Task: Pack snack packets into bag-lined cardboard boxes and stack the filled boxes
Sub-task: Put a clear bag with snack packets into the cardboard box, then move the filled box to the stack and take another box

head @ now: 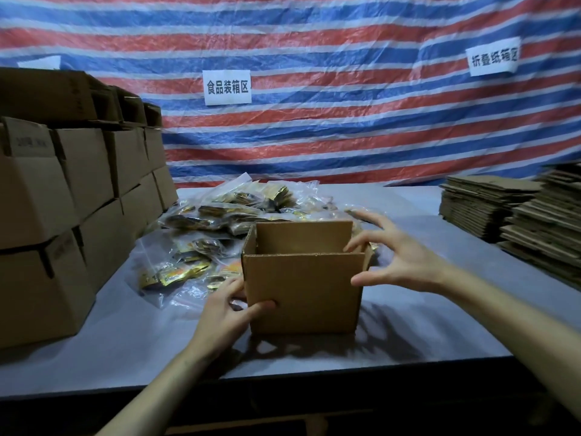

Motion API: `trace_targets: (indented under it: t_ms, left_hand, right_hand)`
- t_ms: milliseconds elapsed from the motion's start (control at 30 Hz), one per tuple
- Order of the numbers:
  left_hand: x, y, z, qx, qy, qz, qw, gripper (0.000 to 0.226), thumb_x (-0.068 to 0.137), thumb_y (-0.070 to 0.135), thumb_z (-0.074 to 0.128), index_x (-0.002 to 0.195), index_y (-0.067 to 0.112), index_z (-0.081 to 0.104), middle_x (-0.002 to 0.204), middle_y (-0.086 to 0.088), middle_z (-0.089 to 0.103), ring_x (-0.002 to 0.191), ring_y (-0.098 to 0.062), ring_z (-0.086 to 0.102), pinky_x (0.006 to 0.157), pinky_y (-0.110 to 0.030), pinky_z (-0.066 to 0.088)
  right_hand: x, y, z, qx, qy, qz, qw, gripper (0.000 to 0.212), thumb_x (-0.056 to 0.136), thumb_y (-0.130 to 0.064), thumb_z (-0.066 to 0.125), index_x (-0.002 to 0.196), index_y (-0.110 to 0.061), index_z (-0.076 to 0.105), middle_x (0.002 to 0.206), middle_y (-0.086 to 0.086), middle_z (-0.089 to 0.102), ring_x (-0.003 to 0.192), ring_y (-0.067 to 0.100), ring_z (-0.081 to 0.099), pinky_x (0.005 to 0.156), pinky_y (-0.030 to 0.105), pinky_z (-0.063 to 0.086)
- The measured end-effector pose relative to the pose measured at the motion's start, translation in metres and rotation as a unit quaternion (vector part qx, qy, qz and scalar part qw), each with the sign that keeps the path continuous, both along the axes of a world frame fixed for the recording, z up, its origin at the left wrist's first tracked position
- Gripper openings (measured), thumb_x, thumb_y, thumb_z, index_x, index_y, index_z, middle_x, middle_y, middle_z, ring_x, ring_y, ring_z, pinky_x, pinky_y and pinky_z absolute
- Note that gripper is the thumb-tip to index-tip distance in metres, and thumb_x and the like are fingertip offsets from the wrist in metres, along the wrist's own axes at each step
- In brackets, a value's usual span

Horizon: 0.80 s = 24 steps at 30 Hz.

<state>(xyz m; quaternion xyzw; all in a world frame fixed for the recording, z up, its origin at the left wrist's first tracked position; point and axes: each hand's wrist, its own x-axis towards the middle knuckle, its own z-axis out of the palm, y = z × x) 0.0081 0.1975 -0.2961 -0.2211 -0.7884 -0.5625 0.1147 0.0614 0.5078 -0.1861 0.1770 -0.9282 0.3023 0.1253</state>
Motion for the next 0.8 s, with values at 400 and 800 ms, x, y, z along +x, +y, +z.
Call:
trace_targets:
  t_ms: [400,800]
  left_hand:
    - [-0.005,0.142,0.005,-0.058,-0.042,-0.078,0.994,0.037,0.09,0.019,0.076,0.124,0.017,0.061,0.115,0.001,0.069,0.104,-0.02,0.066,0.09,-0.037,0.057]
    - [0.025,0.218,-0.019,-0.172,0.022,-0.134,0.976,0.005,0.091,0.035,0.07,0.089,0.037,0.065,0.098,0.013,0.068,0.088,-0.001,0.064,0.082,-0.027,0.053]
  right_hand:
    - [0.043,0.098,-0.063,-0.225,-0.013,-0.154,0.962,0.115,0.043,-0.034,0.095,0.14,-0.026,0.033,0.127,-0.006,0.054,0.102,-0.007,0.06,0.077,0.005,0.046]
    - [0.063,0.251,-0.063,-0.185,0.036,-0.557,0.809,0.133,0.051,-0.041,0.1,0.153,-0.012,0.019,0.156,0.017,0.036,0.143,0.037,0.036,0.113,0.05,0.035]
